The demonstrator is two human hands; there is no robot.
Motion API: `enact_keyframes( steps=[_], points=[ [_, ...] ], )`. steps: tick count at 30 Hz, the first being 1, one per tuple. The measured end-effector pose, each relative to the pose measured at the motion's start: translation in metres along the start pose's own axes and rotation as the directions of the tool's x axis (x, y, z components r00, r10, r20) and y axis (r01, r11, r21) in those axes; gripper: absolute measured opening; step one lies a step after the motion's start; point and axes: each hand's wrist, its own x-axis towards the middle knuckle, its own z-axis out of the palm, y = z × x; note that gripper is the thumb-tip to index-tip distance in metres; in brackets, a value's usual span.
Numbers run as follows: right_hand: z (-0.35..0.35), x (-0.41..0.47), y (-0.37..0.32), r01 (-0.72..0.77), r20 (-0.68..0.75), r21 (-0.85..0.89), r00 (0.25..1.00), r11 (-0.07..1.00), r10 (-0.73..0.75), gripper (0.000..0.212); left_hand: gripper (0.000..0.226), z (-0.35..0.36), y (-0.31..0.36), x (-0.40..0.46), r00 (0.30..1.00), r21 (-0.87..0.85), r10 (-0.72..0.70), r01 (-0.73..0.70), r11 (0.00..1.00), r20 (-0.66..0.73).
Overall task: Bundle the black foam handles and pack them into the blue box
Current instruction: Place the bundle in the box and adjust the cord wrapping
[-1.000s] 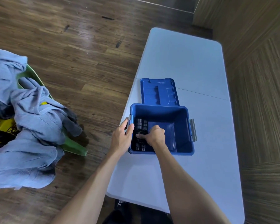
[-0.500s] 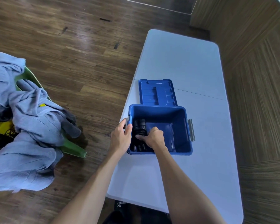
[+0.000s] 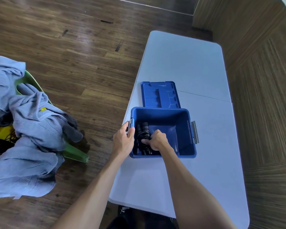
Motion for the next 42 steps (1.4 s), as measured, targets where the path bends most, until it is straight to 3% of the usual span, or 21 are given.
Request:
enact_keyframes(
  steps=[10, 16, 20, 23, 29, 42],
  points=[
    [-0.004, 0.003, 0.004, 0.007, 0.034, -0.133, 0.999, 0.991, -0.003, 0.074, 0.046, 0.001, -0.001, 0.004, 1.0, 0.021, 0.009, -0.009, 1.0, 0.01],
    [0.003, 0.0, -0.001, 0.033, 0.096, -0.071, 0.995, 0.997, -0.026, 0.065, 0.047, 0.001, -0.009, 0.003, 1.0, 0.041, 0.016, -0.016, 0.999, 0.008],
    [0.003, -0.002, 0.0, -0.067, -0.038, 0.177, 0.996, 0.982, 0.075, 0.061, 0.048, 0.002, -0.008, 0.005, 1.0, 0.009, -0.012, 0.012, 1.0, 0.002],
    [0.001, -0.004, 0.003, -0.085, -0.009, 0.376, 0.995, 0.923, 0.095, 0.05, 0.048, 0.003, -0.008, 0.006, 1.0, 0.006, -0.031, 0.031, 1.0, -0.004],
    [0.004, -0.004, -0.001, -0.083, -0.063, 0.281, 0.993, 0.956, 0.105, 0.057, 0.05, 0.003, -0.009, 0.008, 0.999, -0.024, -0.047, 0.047, 0.999, -0.005],
    [-0.001, -0.009, 0.007, -0.04, -0.205, 0.278, 0.974, 0.96, 0.1, 0.03, 0.049, -0.001, -0.004, 0.013, 0.998, 0.006, 0.035, -0.035, 0.999, -0.055]
  ],
)
